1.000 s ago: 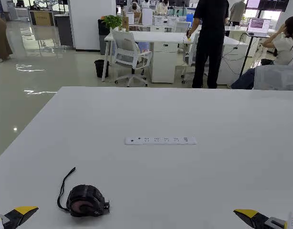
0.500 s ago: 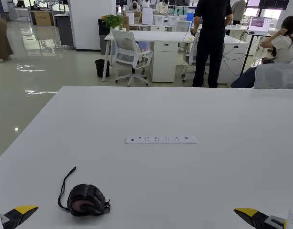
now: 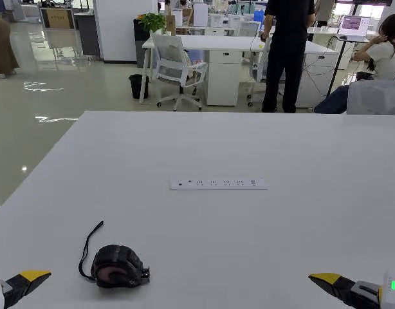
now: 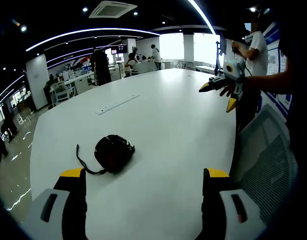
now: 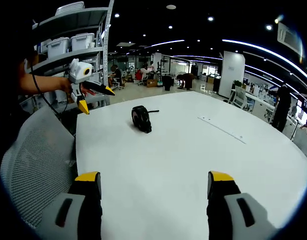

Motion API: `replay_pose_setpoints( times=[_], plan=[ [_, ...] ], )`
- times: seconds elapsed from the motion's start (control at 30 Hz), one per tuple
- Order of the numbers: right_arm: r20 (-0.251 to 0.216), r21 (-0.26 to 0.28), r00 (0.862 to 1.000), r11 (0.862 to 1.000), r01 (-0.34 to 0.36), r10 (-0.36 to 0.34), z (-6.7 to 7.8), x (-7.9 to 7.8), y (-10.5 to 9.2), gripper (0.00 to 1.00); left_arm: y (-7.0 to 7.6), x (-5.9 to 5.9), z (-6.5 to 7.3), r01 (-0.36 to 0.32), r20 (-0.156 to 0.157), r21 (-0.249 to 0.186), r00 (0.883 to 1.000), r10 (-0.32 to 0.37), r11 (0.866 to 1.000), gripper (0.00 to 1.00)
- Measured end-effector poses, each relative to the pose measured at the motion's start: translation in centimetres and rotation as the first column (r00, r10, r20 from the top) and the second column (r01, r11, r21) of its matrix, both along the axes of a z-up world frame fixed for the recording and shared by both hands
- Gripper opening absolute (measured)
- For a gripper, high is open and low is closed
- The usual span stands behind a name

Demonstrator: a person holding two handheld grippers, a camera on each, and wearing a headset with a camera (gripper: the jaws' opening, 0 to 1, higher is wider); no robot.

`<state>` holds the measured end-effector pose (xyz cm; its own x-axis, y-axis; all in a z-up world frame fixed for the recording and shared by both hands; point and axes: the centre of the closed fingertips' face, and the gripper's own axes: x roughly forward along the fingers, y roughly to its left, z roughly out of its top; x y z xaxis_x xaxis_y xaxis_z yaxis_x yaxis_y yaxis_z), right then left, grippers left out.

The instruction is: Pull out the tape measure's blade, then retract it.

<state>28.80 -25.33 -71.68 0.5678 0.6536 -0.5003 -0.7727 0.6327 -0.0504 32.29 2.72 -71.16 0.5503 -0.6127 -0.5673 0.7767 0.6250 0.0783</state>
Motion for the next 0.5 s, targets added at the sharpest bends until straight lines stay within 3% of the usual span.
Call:
replay_pose_setpoints(
  times=[0.5],
  plan=[
    [0.006,-0.023,0.994,0.994,-0.109,0.110,-0.7,2.5,0.9,0.84,0.0,3.0,-1.2,0.056,-0.013,0.052,0.998,-0.055,0.997,0.89]
  ],
)
